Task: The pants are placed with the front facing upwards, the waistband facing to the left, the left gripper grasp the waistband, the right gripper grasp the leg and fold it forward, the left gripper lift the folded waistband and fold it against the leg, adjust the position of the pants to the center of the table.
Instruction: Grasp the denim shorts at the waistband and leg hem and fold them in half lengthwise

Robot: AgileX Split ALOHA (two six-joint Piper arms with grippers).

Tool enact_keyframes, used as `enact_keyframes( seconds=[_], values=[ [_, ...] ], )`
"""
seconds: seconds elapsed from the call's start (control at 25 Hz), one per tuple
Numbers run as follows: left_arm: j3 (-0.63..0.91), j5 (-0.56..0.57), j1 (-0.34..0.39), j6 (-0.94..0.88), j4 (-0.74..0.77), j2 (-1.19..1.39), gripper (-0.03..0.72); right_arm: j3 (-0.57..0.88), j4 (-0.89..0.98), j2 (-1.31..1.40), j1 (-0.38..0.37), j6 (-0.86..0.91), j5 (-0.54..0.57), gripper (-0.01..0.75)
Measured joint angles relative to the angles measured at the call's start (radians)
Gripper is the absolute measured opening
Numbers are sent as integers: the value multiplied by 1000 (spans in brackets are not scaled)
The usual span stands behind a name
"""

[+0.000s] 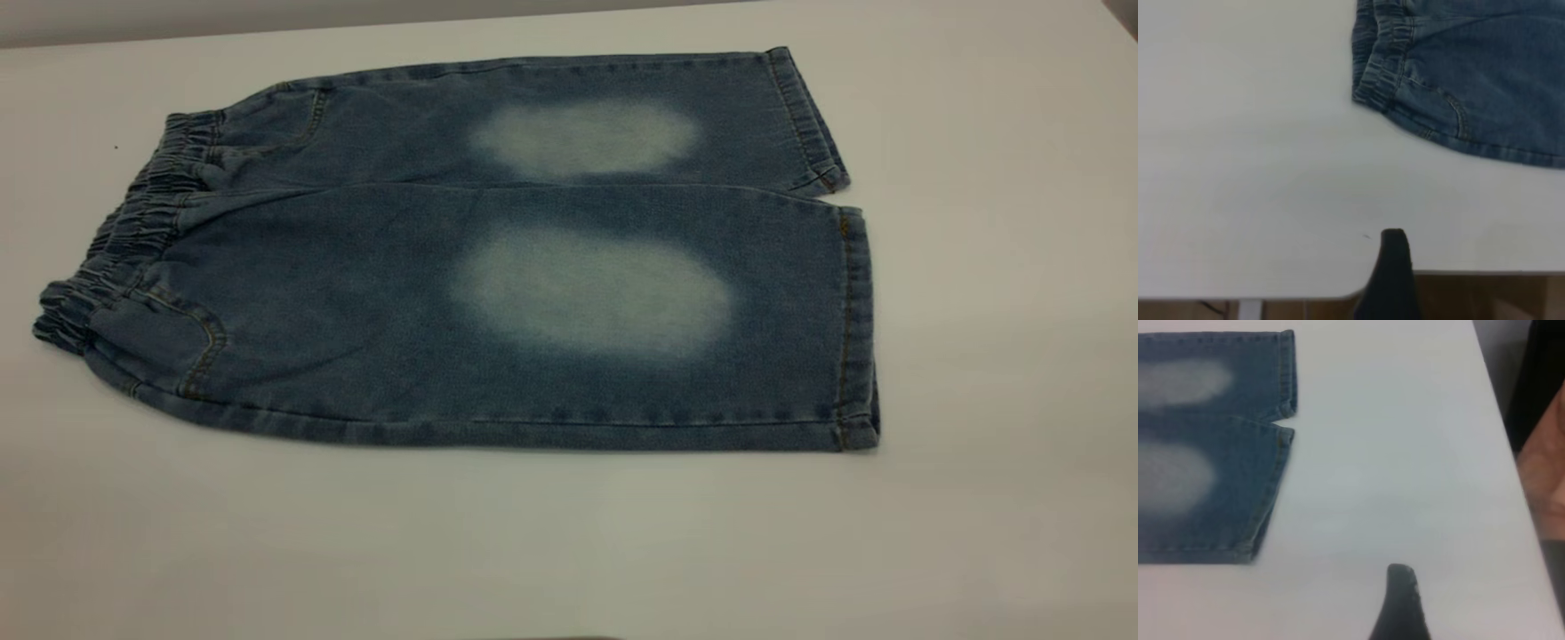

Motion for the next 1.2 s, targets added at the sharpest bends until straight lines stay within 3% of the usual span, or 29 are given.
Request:
enact_keyframes(
  seconds=[0.16,0.48,0.88,1.08,1.2],
  values=[
    [-63,-54,0,-64,-5,160,581,-29,76,64,0,1,-28,477],
    [-202,-334,0,-79,-119,683,581,-174,224,425,0,-114,-172,477],
    [-239,-609,3,-53,-204,1223,581,-179,281,680,0,-202,-262,477],
    [-306,-623,90,-28,-207,1397,581,-179,281,683,0,-209,-266,477],
    [-377,-571,167,19,-215,1471,581,-179,281,683,0,-212,-267,477]
  ],
)
